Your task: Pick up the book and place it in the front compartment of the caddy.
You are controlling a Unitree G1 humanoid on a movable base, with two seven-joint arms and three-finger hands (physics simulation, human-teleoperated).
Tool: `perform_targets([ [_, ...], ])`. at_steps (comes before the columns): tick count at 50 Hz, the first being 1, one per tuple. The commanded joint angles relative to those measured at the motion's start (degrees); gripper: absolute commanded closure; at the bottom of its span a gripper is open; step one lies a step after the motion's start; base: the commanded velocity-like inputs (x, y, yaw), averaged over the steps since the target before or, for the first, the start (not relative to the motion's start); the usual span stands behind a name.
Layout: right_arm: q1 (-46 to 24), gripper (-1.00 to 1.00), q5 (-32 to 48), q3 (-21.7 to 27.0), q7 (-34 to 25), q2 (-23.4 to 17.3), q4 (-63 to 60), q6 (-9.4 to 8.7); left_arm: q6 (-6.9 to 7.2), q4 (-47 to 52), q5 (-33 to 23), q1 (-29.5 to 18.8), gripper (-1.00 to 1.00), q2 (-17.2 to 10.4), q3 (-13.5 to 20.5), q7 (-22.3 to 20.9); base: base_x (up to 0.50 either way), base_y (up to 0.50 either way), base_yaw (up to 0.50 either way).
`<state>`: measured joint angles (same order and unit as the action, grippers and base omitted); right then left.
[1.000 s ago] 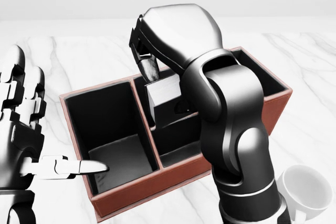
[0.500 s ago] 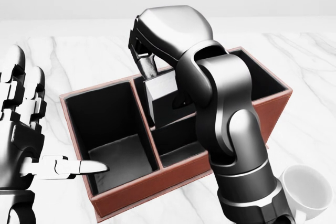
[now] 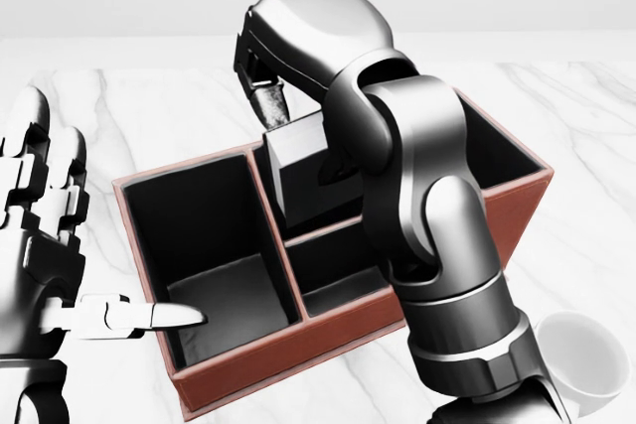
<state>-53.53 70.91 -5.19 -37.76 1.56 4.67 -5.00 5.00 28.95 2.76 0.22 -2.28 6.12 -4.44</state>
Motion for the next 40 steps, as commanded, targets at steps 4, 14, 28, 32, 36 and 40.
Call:
perform_targets([
  [4,-1.9,1.00,-0.7,0.1,2.2,-0.1,2.1,0.00,0.00,-0.1,0.0,0.0,-1.00,0.0,0.0,0.0,0.00,0.00,0.00],
  [14,-2.9,1.00,-1.9,0.3,4.5,-0.3,5.3,0.00,0.00,-0.2,0.0,0.0,-1.00,0.0,0.0,0.0,0.00,0.00,0.00],
  [28,-5.3,1.00,-4.5,0.7,8.6,-1.1,11.7,0.00,0.00,0.4,-0.1,0.1,-1.00,0.0,-0.1,0.1,0.00,0.00,0.00],
  [32,-6.1,1.00,-5.2,0.8,9.8,-1.3,13.5,0.00,0.00,0.1,0.0,-0.1,-1.00,0.0,0.0,0.0,0.00,0.00,0.00],
  [36,-6.5,1.00,-5.8,0.8,11.0,-1.5,15.3,0.00,0.00,0.3,0.0,0.0,-1.00,0.0,0.0,0.0,0.00,0.00,0.00],
  [40,-7.0,1.00,-5.9,0.7,11.2,-1.7,15.9,0.00,0.00,0.0,0.0,0.0,-1.00,0.0,-0.1,0.0,0.00,0.00,0.00],
])
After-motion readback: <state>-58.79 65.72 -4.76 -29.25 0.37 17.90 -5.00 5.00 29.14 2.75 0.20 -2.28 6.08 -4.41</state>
